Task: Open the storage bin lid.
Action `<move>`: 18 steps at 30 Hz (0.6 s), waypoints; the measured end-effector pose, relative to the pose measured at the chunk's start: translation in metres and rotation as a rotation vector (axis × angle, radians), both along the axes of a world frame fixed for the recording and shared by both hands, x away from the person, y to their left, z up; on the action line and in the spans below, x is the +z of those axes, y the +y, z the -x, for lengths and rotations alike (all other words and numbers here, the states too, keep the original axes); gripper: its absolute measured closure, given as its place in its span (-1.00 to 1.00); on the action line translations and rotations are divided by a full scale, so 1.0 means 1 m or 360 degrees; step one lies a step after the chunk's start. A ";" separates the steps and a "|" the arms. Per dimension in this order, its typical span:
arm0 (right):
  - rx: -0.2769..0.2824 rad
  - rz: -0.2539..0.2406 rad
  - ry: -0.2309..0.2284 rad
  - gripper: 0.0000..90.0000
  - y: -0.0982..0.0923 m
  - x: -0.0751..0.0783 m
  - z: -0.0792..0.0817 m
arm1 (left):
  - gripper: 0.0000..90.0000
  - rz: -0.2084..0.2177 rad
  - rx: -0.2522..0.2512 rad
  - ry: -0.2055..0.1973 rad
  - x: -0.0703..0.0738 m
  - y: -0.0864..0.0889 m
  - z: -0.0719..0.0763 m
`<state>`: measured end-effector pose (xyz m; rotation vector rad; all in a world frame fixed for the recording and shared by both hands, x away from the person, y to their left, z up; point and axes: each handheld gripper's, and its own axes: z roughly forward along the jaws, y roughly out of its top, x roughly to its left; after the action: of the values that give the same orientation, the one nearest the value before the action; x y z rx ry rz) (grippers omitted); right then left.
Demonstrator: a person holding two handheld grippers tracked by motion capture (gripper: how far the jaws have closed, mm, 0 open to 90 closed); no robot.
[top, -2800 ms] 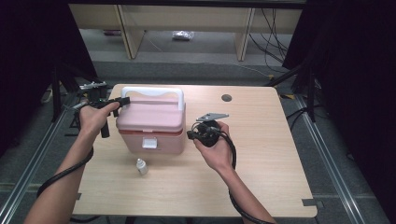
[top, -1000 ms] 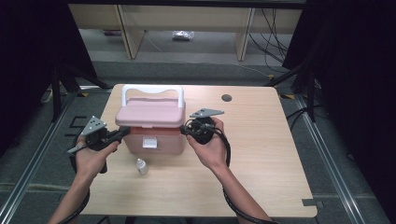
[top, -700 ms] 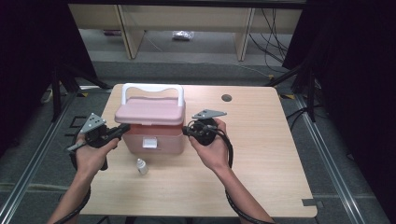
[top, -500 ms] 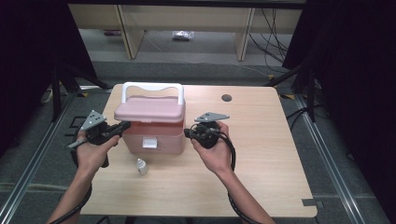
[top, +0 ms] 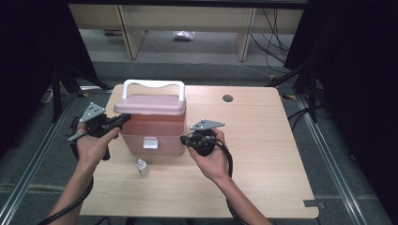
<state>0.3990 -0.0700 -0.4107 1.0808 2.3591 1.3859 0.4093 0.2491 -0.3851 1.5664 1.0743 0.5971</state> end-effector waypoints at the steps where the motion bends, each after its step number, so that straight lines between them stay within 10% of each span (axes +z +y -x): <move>1: 0.0002 -0.0006 -0.0026 1.00 0.000 -0.001 0.001 | 1.00 0.0001 -0.0001 0.0001 0.000 0.000 0.000; 11: 0.0033 0.0022 -0.0056 1.00 0.005 -0.005 0.008 | 1.00 -0.0013 -0.0001 -0.0009 0.005 -0.001 -0.002; 18: 0.0172 0.0055 -0.0094 1.00 0.044 -0.003 0.011 | 1.00 -0.0007 -0.0003 -0.0011 0.009 -0.002 -0.003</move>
<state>0.3881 -0.0257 -0.4133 0.9031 2.4219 1.3867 0.4128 0.2474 -0.3764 1.5684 1.0668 0.6034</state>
